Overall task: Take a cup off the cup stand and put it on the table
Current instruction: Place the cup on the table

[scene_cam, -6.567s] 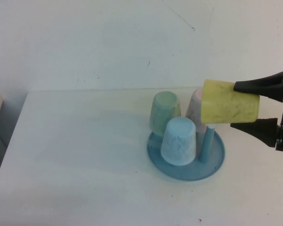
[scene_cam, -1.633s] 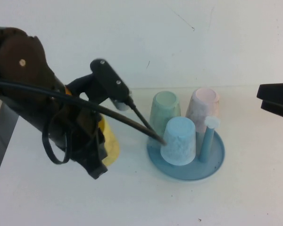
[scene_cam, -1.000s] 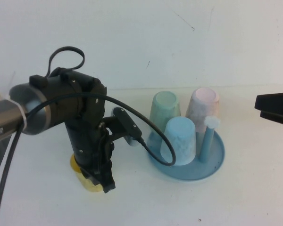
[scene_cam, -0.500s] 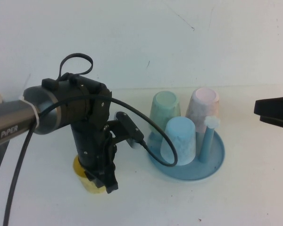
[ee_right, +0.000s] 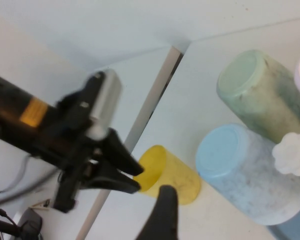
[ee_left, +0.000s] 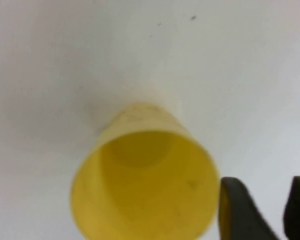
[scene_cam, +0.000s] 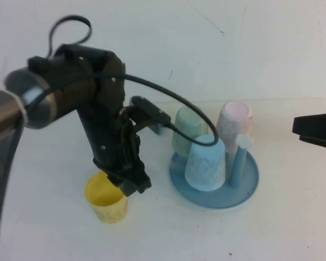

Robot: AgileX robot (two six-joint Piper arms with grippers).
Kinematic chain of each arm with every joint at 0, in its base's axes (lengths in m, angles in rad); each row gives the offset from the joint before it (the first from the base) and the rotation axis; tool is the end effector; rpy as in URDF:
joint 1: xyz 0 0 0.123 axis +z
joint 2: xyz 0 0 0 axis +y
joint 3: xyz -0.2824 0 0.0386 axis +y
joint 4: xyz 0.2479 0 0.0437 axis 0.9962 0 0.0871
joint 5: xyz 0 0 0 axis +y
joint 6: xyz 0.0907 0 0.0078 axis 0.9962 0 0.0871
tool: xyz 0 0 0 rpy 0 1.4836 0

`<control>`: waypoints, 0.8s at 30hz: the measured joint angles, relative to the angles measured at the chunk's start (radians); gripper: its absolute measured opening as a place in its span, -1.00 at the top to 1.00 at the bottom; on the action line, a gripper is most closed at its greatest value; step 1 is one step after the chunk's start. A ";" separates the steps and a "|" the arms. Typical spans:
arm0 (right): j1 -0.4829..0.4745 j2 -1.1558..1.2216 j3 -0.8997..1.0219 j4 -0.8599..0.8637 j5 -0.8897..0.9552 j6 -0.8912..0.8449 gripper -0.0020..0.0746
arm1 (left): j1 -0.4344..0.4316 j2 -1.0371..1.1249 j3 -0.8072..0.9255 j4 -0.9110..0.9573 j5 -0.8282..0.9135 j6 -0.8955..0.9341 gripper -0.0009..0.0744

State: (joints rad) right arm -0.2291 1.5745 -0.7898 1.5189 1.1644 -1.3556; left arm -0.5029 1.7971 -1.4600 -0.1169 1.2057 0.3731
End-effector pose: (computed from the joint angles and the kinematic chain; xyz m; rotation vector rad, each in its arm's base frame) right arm 0.2825 0.0199 0.2346 -0.2023 2.0773 1.2642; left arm 0.3105 -0.1821 0.2589 1.2357 2.7652 -0.1801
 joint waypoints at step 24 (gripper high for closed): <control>0.000 -0.180 0.000 0.020 0.004 -0.078 0.04 | 0.000 -1.010 0.752 -0.300 -0.496 -0.016 0.98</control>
State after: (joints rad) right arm -0.2291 1.3945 -0.7898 1.5389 1.1686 -1.4339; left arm -0.5029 0.7869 -0.7076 -0.4170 0.7093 0.3571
